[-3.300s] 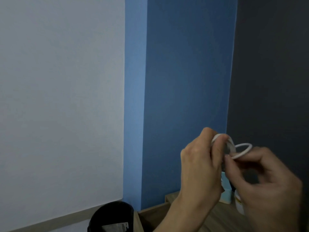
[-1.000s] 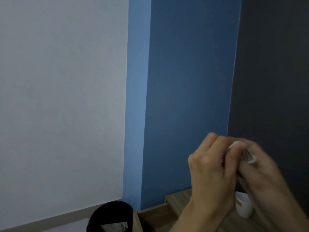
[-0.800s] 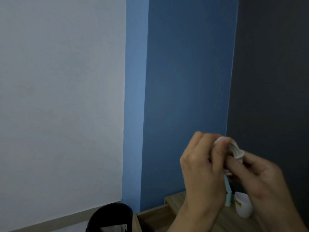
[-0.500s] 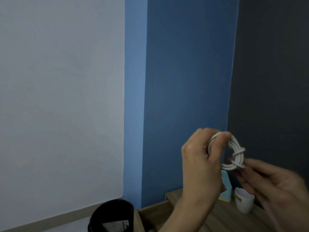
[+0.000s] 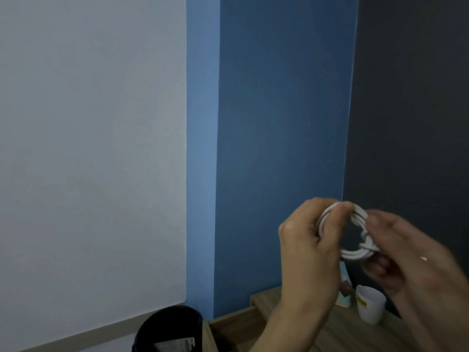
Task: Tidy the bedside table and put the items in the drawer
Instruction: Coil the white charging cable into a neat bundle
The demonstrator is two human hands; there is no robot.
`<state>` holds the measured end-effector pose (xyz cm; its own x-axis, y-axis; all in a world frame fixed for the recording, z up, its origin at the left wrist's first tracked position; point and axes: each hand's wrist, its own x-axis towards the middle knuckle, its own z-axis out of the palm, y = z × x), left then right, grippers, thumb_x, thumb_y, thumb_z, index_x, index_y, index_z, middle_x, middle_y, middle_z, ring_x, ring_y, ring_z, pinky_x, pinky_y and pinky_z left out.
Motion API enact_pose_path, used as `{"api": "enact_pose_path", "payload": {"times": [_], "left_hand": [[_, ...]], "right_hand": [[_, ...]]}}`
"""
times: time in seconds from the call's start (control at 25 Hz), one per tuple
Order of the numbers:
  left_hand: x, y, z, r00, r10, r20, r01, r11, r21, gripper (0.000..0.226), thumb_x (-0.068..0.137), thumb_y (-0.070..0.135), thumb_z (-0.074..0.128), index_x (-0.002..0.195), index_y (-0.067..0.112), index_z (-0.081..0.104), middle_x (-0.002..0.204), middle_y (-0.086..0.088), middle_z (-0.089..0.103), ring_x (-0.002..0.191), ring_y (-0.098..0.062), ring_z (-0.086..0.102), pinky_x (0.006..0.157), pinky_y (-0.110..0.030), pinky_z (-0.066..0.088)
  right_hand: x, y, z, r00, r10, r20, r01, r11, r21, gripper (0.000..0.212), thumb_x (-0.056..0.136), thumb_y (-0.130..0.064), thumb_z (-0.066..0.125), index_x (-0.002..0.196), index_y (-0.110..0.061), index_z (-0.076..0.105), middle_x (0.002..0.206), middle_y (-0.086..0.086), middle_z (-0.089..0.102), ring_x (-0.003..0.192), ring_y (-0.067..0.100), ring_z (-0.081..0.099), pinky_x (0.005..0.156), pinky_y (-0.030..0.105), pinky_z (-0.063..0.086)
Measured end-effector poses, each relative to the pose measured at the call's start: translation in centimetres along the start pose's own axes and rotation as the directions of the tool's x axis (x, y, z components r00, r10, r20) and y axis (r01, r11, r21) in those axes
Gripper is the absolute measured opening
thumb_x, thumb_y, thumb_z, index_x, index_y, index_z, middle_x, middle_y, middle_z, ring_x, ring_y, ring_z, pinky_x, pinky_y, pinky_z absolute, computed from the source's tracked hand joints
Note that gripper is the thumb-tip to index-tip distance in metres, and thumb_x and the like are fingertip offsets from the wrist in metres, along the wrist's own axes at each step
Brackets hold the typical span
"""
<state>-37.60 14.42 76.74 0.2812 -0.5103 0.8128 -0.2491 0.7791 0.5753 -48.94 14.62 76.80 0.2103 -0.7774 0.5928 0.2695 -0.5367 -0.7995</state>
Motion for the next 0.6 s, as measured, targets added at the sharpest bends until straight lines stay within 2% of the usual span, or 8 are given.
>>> {"api": "enact_pose_path", "payload": {"times": [0.08, 0.16, 0.24, 0.36, 0.48, 0.52, 0.6], "left_hand": [[0.1, 0.0, -0.4, 0.999, 0.021, 0.042, -0.022, 1.000, 0.019, 0.023, 0.084, 0.036, 0.054, 0.079, 0.020, 0.069, 0.067, 0.012, 0.059, 0.060, 0.003, 0.049, 0.058, -0.014, 0.039], [0.3, 0.3, -0.8, 0.997, 0.023, 0.075, -0.025, 0.999, 0.025, 0.022, 0.083, 0.037, 0.054, 0.078, 0.021, 0.069, 0.067, 0.013, 0.059, 0.060, 0.003, 0.050, 0.058, -0.014, 0.039], [0.1, 0.7, -1.3, 0.994, 0.010, 0.106, -0.010, 1.000, 0.003, 0.022, 0.084, 0.038, 0.053, 0.078, 0.023, 0.068, 0.066, 0.017, 0.057, 0.060, 0.004, 0.050, 0.057, -0.014, 0.040], [-0.6, 0.9, -2.2, 0.985, -0.006, 0.173, 0.018, 0.998, -0.064, 0.016, 0.090, 0.029, 0.052, 0.094, 0.026, 0.067, 0.070, 0.016, 0.057, 0.066, 0.002, 0.053, 0.056, -0.017, 0.044], [-0.9, 0.5, -3.5, 0.948, -0.118, 0.295, 0.185, 0.960, -0.210, 0.022, 0.085, 0.017, 0.057, 0.107, 0.019, 0.062, 0.074, 0.000, 0.058, 0.066, -0.012, 0.057, 0.051, -0.020, 0.049], [-1.0, 0.3, -4.0, 0.923, -0.147, 0.355, 0.242, 0.940, -0.239, 0.023, 0.082, 0.013, 0.060, 0.105, 0.014, 0.061, 0.074, -0.004, 0.059, 0.065, -0.016, 0.058, 0.050, -0.022, 0.050], [-1.2, -0.2, -4.5, 0.897, -0.172, 0.408, 0.276, 0.938, -0.211, 0.014, 0.079, 0.006, 0.061, 0.092, 0.008, 0.063, 0.070, -0.009, 0.060, 0.058, -0.015, 0.059, 0.048, -0.022, 0.050]], "right_hand": [[-0.1, -1.2, 0.7, 0.996, -0.055, 0.067, 0.065, 0.987, -0.148, 0.067, 0.035, -0.082, 0.065, 0.083, -0.037, 0.074, 0.060, 0.012, 0.061, 0.050, 0.005, 0.052, 0.047, 0.012, 0.044], [-0.3, -2.1, 1.0, 0.987, -0.155, 0.029, 0.154, 0.914, -0.376, 0.050, 0.046, -0.088, 0.048, 0.077, -0.054, 0.069, 0.065, -0.004, 0.068, 0.052, -0.003, 0.057, 0.048, 0.004, 0.043], [-0.3, -2.4, 0.8, 0.972, -0.235, 0.017, 0.210, 0.832, -0.514, 0.043, 0.057, -0.087, 0.039, 0.076, -0.058, 0.065, 0.063, -0.019, 0.067, 0.056, -0.007, 0.059, 0.046, 0.001, 0.040], [-0.3, -2.0, 0.3, 0.965, -0.261, 0.013, 0.224, 0.805, -0.550, 0.046, 0.064, -0.083, 0.037, 0.076, -0.050, 0.066, 0.063, -0.021, 0.066, 0.056, -0.005, 0.059, 0.046, 0.004, 0.040], [-0.3, -1.5, 0.0, 0.962, -0.273, -0.026, 0.223, 0.832, -0.508, 0.047, 0.067, -0.081, 0.039, 0.076, -0.044, 0.066, 0.064, -0.019, 0.065, 0.055, -0.006, 0.057, 0.047, 0.002, 0.039], [-0.3, -1.3, -0.1, 0.958, -0.283, -0.048, 0.225, 0.845, -0.485, 0.045, 0.068, -0.079, 0.041, 0.075, -0.043, 0.066, 0.064, -0.017, 0.065, 0.054, -0.005, 0.056, 0.047, 0.002, 0.038], [-0.3, -0.8, -0.2, 0.945, -0.310, -0.101, 0.234, 0.861, -0.452, 0.038, 0.070, -0.074, 0.045, 0.073, -0.043, 0.066, 0.063, -0.008, 0.062, 0.050, -0.003, 0.053, 0.044, 0.003, 0.036]]}}
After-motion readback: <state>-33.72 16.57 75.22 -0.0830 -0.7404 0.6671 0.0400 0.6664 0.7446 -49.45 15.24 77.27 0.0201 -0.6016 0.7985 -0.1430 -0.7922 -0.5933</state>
